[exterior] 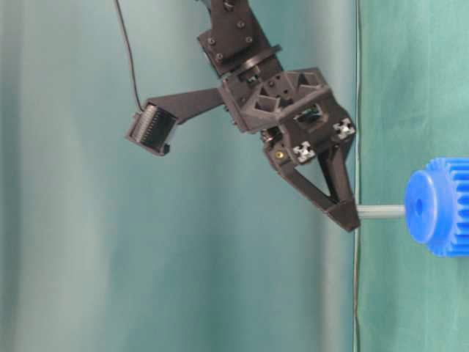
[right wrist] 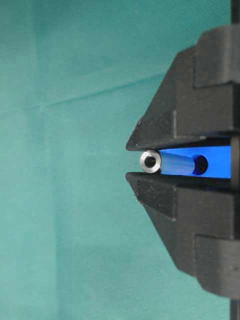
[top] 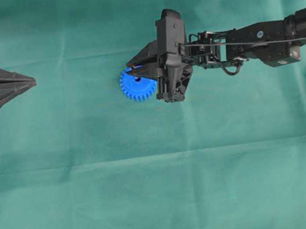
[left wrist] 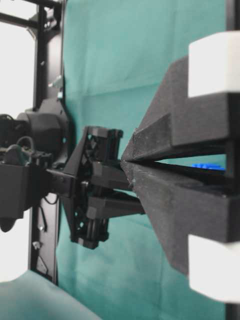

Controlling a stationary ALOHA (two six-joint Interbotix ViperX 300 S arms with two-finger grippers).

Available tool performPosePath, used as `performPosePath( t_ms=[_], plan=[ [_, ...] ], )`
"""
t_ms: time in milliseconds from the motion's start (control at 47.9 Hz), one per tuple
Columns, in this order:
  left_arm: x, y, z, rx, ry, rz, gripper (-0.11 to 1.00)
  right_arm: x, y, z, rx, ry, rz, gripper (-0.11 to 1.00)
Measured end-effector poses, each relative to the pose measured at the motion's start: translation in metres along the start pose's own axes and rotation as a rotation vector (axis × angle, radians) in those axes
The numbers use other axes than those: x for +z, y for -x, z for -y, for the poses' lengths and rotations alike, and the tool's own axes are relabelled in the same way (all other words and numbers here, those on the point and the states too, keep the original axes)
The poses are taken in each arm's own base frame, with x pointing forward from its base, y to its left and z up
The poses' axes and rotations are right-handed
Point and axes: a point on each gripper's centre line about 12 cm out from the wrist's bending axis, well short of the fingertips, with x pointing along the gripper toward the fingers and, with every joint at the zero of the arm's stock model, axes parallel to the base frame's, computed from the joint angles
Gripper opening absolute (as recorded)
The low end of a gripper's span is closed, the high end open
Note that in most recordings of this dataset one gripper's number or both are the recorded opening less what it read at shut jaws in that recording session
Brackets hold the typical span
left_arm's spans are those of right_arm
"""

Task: Insert the shaft placed at a random location into the center hole of the medium gear at another random location.
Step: 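Lower the shaft into the gear's center hole with the right gripper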

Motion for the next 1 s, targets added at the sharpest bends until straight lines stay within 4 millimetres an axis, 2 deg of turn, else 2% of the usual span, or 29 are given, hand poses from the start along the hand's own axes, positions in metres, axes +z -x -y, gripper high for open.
performPosePath(
  t_ms=[1001],
  plan=[
    [0.000,0.000,0.000,0.000,0.000,-0.002,0.00,-0.036,-0.020,0.001,-0.006,-0.014,-0.065,0.15]
  ],
)
